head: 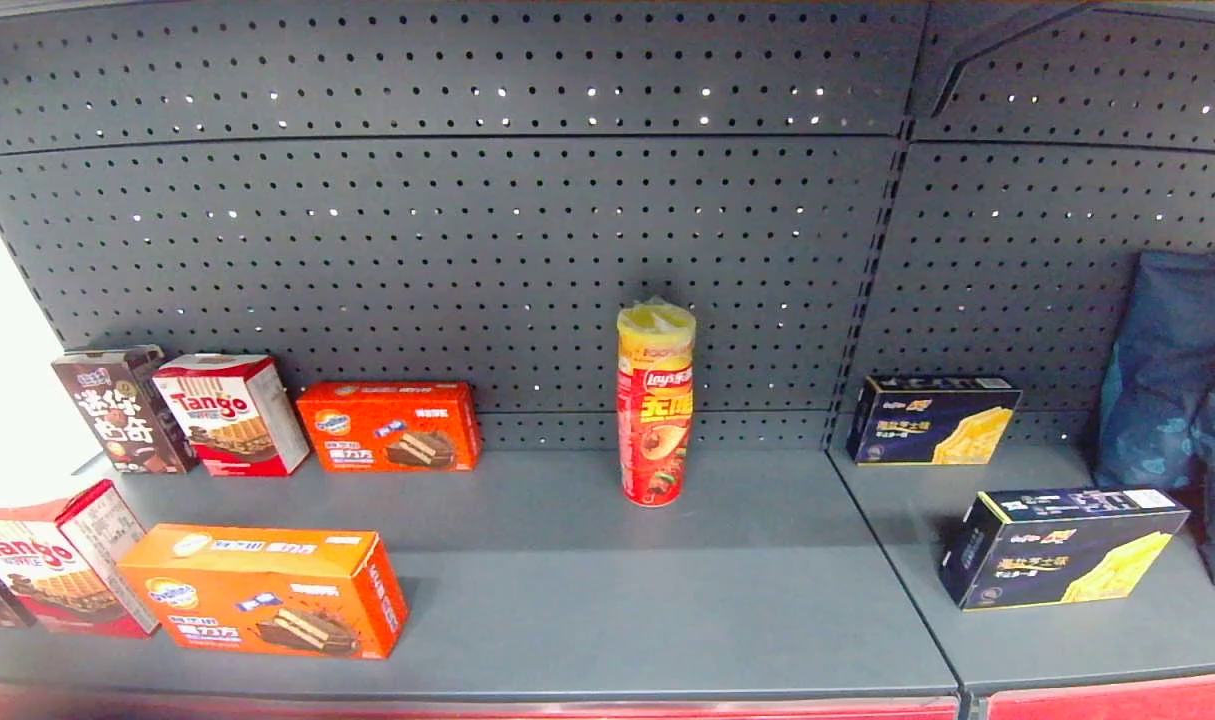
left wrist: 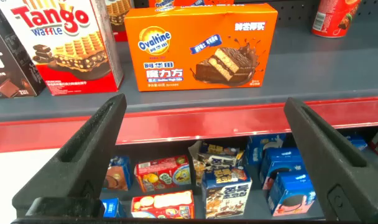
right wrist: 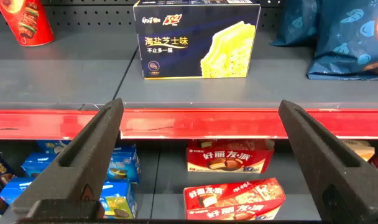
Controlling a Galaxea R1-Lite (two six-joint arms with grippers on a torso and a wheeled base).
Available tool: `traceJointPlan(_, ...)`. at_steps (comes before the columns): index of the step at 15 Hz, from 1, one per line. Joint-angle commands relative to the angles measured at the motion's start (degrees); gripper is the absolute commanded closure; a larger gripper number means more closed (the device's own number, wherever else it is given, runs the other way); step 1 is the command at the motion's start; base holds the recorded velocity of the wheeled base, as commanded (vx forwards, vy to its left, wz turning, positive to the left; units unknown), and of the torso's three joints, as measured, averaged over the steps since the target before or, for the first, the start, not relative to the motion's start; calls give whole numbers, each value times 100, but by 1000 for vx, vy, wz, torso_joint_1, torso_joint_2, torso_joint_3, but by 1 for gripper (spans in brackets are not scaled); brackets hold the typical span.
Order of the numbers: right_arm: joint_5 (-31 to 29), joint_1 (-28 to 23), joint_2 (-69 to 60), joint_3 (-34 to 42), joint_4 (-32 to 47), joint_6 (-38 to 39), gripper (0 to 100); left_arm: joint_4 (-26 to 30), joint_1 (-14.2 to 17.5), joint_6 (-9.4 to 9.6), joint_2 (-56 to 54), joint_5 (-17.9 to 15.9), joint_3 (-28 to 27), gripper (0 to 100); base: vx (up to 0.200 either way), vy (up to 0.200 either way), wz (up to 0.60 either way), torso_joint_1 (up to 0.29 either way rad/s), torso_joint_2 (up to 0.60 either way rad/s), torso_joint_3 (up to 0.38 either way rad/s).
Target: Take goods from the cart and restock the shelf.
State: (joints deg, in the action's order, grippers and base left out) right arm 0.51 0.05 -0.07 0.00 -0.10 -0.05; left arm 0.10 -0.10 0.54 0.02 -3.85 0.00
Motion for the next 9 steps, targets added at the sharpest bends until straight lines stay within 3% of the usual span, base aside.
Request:
traceJointPlan(1, 2, 4, 7, 0, 1, -4, 0, -1, 1, -1, -2, -1, 0, 0, 0, 0, 0, 0, 0, 0)
traceJointPlan(6, 2, 4, 7, 0, -8, 14, 0, -1, 1, -10, -2, -1, 0, 0, 0, 0, 0, 0, 0, 0)
traceJointPlan(9, 2, 4, 7, 0, 1, 14, 0, -1, 1, -10, -2, -10, -9, 0, 0, 0, 600, 1, 1, 5)
